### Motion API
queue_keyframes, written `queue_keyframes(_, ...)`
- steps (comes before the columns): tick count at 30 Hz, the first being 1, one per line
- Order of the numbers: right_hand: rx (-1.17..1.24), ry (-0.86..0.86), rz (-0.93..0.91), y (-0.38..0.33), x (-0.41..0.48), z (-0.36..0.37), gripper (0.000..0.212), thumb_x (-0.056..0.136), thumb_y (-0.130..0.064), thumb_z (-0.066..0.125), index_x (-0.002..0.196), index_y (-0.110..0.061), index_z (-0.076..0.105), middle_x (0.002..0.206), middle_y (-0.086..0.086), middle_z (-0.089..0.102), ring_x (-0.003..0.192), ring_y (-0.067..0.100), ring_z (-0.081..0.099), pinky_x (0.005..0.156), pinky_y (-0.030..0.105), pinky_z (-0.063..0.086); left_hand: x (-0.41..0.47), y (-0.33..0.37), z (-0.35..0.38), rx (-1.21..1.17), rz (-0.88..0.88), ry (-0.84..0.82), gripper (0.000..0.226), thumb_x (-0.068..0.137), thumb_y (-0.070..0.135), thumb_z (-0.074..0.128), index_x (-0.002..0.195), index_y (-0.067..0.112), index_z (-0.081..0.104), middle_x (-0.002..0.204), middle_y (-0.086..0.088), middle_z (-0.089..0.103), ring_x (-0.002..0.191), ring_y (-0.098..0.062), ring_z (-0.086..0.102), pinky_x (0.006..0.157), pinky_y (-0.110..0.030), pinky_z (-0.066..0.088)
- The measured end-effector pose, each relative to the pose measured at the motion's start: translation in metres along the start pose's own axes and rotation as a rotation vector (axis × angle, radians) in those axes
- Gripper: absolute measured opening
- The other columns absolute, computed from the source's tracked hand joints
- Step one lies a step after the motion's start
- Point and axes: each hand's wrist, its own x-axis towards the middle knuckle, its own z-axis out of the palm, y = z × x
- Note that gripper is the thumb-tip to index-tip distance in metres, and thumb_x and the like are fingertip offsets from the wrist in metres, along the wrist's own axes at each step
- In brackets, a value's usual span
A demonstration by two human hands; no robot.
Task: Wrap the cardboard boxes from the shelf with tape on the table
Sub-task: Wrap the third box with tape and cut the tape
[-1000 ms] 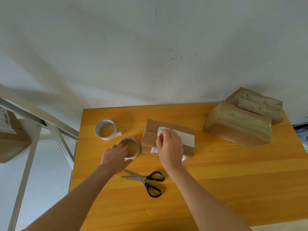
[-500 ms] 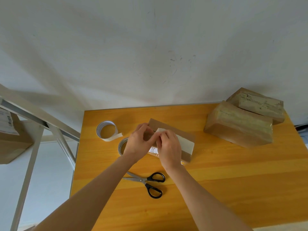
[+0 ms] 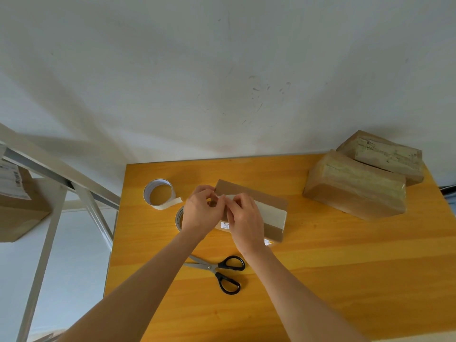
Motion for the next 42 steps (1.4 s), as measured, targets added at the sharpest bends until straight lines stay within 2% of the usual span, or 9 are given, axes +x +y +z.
queue_keyframes(4, -0.058, -0.039, 0.004, 0.000, -0.002, 0.002, 0.020, 0.085, -0.010, 0.063, 0.104, -0.011, 0.069, 0.099, 0.009, 0.059, 0.088, 0.024, 0.057, 0.075, 0.035, 0.052, 0.003, -0.001, 0.000, 0.004, -0.023, 0.015, 0.014, 0.085, 0.018, 0.065, 0.076, 0.007, 0.066, 0.104, 0.002, 0.062, 0.086, -0.017, 0.059, 0.074, -0.032, 0.052)
queue_keyframes(8, -0.106, -0.107, -0.065, 0.004, -0.012, 0.004, 0.033, 0.095, -0.023, 0.043, 0.116, -0.010, 0.065, 0.118, 0.009, 0.062, 0.112, 0.023, 0.056, 0.093, 0.039, 0.049, 0.006, -0.006, 0.000, -0.015, -0.122, 0.023, 0.019, 0.082, 0.016, 0.067, 0.065, 0.009, 0.061, 0.096, 0.002, 0.063, 0.087, -0.017, 0.059, 0.072, -0.026, 0.043)
queue_keyframes(13, -0.043, -0.190, -0.062, 0.011, -0.023, 0.000, 0.045, 0.098, -0.024, 0.044, 0.141, -0.010, 0.044, 0.136, 0.007, 0.053, 0.129, 0.020, 0.045, 0.109, 0.035, 0.037, 0.004, -0.009, 0.005, -0.107, -0.257, 0.016, 0.025, 0.080, 0.019, 0.071, 0.059, 0.012, 0.059, 0.093, 0.003, 0.062, 0.088, -0.016, 0.058, 0.077, -0.029, 0.046)
queue_keyframes(19, -0.194, -0.298, -0.142, 0.016, -0.025, -0.004, 0.050, 0.094, -0.036, 0.037, 0.137, -0.011, 0.049, 0.141, 0.009, 0.046, 0.132, 0.022, 0.039, 0.107, 0.038, 0.040, 0.002, -0.014, 0.006, -0.108, -0.280, -0.009, 0.023, 0.081, 0.021, 0.071, 0.064, 0.007, 0.063, 0.095, 0.004, 0.062, 0.087, -0.014, 0.057, 0.073, -0.026, 0.041)
queue_keyframes(23, -0.240, -0.345, -0.129, 0.018, -0.030, -0.005, 0.052, 0.094, -0.039, 0.039, 0.140, -0.015, 0.045, 0.149, 0.009, 0.036, 0.137, 0.024, 0.032, 0.111, 0.036, 0.028, -0.002, -0.018, 0.008, -0.098, -0.273, -0.010, 0.023, 0.079, 0.021, 0.072, 0.062, 0.009, 0.063, 0.095, 0.004, 0.063, 0.086, -0.015, 0.059, 0.072, -0.026, 0.042)
queue_keyframes(29, -0.151, -0.462, -0.118, 0.021, -0.026, -0.015, 0.061, 0.094, -0.037, 0.048, 0.149, -0.016, 0.030, 0.156, 0.003, 0.025, 0.145, 0.019, 0.018, 0.116, 0.033, 0.020, -0.002, -0.018, 0.003, -0.282, -0.337, -0.033, 0.021, 0.078, 0.021, 0.076, 0.076, 0.014, 0.056, 0.089, 0.004, 0.063, 0.081, -0.013, 0.059, 0.062, -0.023, 0.046)
queue_keyframes(33, 0.059, -0.540, -0.042, 0.016, -0.020, -0.028, 0.063, 0.094, -0.025, 0.050, 0.151, -0.018, 0.024, 0.159, -0.002, 0.017, 0.146, 0.013, 0.007, 0.119, 0.029, 0.011, -0.008, -0.019, -0.001, -0.420, -0.286, -0.128, 0.008, 0.083, 0.014, 0.071, 0.080, 0.021, 0.067, 0.092, 0.001, 0.069, 0.090, -0.014, 0.063, 0.067, -0.023, 0.048)
queue_keyframes(37, 0.361, -0.519, 0.231, 0.011, -0.014, -0.039, 0.069, 0.089, -0.011, 0.055, 0.148, -0.027, 0.023, 0.150, -0.012, 0.032, 0.138, 0.005, 0.026, 0.111, 0.027, 0.028, -0.006, -0.028, 0.000, -0.528, -0.344, -0.134, 0.008, 0.078, 0.014, 0.075, 0.083, 0.020, 0.075, 0.104, -0.005, 0.069, 0.098, -0.016, 0.063, 0.073, -0.021, 0.047)
queue_keyframes(42, 0.475, -0.441, 0.375, 0.009, -0.003, -0.037, 0.055, 0.084, -0.001, 0.050, 0.134, -0.021, 0.045, 0.131, -0.005, 0.049, 0.120, 0.007, 0.042, 0.105, 0.029, 0.036, -0.004, -0.033, 0.000, -0.517, -0.313, -0.145, 0.009, 0.079, 0.018, 0.075, 0.083, 0.026, 0.076, 0.112, -0.002, 0.064, 0.106, -0.018, 0.059, 0.085, -0.028, 0.048)
